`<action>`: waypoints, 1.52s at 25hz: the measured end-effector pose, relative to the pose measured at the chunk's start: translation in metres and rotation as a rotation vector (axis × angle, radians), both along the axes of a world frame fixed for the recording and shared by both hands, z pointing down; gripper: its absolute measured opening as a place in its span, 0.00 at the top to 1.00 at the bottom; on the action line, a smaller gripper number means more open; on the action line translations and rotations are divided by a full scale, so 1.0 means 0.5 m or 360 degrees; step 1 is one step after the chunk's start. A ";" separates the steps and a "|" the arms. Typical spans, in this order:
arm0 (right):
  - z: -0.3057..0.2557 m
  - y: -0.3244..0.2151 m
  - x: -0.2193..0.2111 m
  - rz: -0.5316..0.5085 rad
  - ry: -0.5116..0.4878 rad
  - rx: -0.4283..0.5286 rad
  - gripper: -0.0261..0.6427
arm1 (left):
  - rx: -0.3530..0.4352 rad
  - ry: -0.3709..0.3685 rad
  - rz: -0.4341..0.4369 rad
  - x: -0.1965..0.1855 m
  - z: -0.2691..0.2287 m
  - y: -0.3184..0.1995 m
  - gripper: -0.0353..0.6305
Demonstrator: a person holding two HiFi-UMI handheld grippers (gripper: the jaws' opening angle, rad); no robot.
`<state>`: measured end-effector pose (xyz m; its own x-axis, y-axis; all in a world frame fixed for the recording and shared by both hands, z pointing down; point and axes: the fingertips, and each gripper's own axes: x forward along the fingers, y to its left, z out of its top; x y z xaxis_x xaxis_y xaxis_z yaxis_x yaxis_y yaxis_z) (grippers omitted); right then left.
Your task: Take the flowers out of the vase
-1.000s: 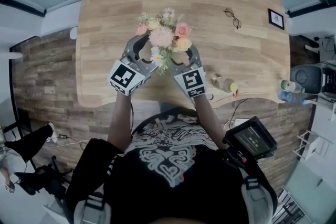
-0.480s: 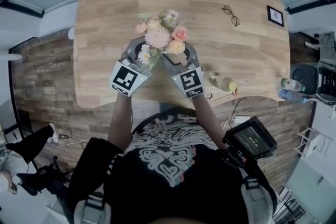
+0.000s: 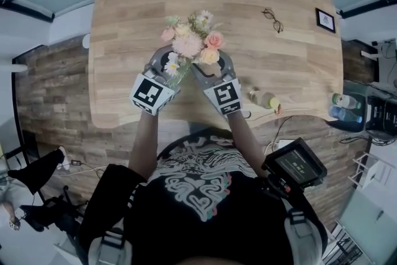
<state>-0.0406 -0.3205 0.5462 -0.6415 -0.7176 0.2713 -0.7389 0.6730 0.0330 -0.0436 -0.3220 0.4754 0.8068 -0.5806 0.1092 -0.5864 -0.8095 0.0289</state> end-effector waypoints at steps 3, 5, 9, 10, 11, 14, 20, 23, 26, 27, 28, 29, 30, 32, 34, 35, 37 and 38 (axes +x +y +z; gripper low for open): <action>0.004 0.003 0.000 -0.0006 0.0004 0.0004 0.56 | 0.0050 0.0012 0.0004 -0.003 -0.004 -0.006 0.87; 0.006 0.005 0.003 -0.0001 0.0007 0.0001 0.56 | 0.0066 -0.0006 0.0010 0.003 -0.010 -0.001 0.87; 0.005 0.007 0.010 -0.0001 0.0008 -0.0002 0.56 | 0.0100 -0.0028 0.0012 0.013 -0.032 0.011 0.88; 0.005 0.008 0.012 -0.0002 0.0008 -0.0005 0.56 | 0.0108 -0.0032 0.0009 0.015 -0.038 0.014 0.88; 0.005 0.008 0.014 -0.0003 0.0008 -0.0008 0.56 | 0.0116 -0.0036 0.0004 0.016 -0.044 0.016 0.88; 0.005 0.010 0.019 0.0001 0.0011 -0.0016 0.56 | 0.0132 -0.0046 -0.0014 0.018 -0.057 0.017 0.89; 0.003 0.017 0.023 -0.0001 0.0010 -0.0027 0.56 | 0.0109 0.0018 -0.0054 0.019 -0.078 0.016 0.90; 0.003 0.015 0.027 0.0005 0.0009 -0.0029 0.57 | 0.0123 0.0035 -0.0064 0.023 -0.096 0.012 0.90; 0.006 0.012 0.031 0.0012 0.0014 -0.0021 0.57 | 0.0139 0.0076 -0.0078 0.020 -0.119 0.009 0.90; 0.008 0.012 0.032 0.0015 0.0015 -0.0022 0.57 | 0.0138 0.0107 -0.0085 0.016 -0.127 0.008 0.90; 0.009 0.012 0.032 0.0017 0.0016 -0.0028 0.57 | 0.0135 0.0145 -0.0090 0.011 -0.137 0.007 0.90; 0.010 0.012 0.031 0.0018 0.0016 -0.0033 0.57 | 0.0134 0.0184 -0.0096 0.005 -0.147 0.006 0.90; 0.009 0.013 0.030 0.0017 0.0017 -0.0037 0.57 | 0.0135 0.0216 -0.0101 -0.001 -0.157 0.004 0.90; 0.008 0.015 0.026 0.0014 0.0018 -0.0040 0.57 | 0.0144 0.0264 -0.0116 -0.013 -0.178 0.001 0.90; 0.008 0.019 0.025 0.0011 0.0018 -0.0044 0.57 | 0.0160 0.0312 -0.0138 -0.023 -0.202 -0.001 0.91; 0.008 0.021 0.027 0.0011 0.0018 -0.0044 0.57 | 0.0171 0.0327 -0.0145 -0.024 -0.214 -0.003 0.91; 0.006 0.022 0.028 0.0016 0.0016 -0.0038 0.57 | 0.0198 0.0334 -0.0150 -0.024 -0.237 -0.005 0.91; 0.005 0.023 0.026 0.0018 0.0015 -0.0037 0.57 | 0.0207 0.0335 -0.0154 -0.025 -0.247 -0.004 0.91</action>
<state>-0.0279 -0.3090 0.5488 -0.6310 -0.7180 0.2939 -0.7460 0.6655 0.0242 -0.0562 -0.3241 0.3520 0.7440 -0.6542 -0.1359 -0.6533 -0.7549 0.0577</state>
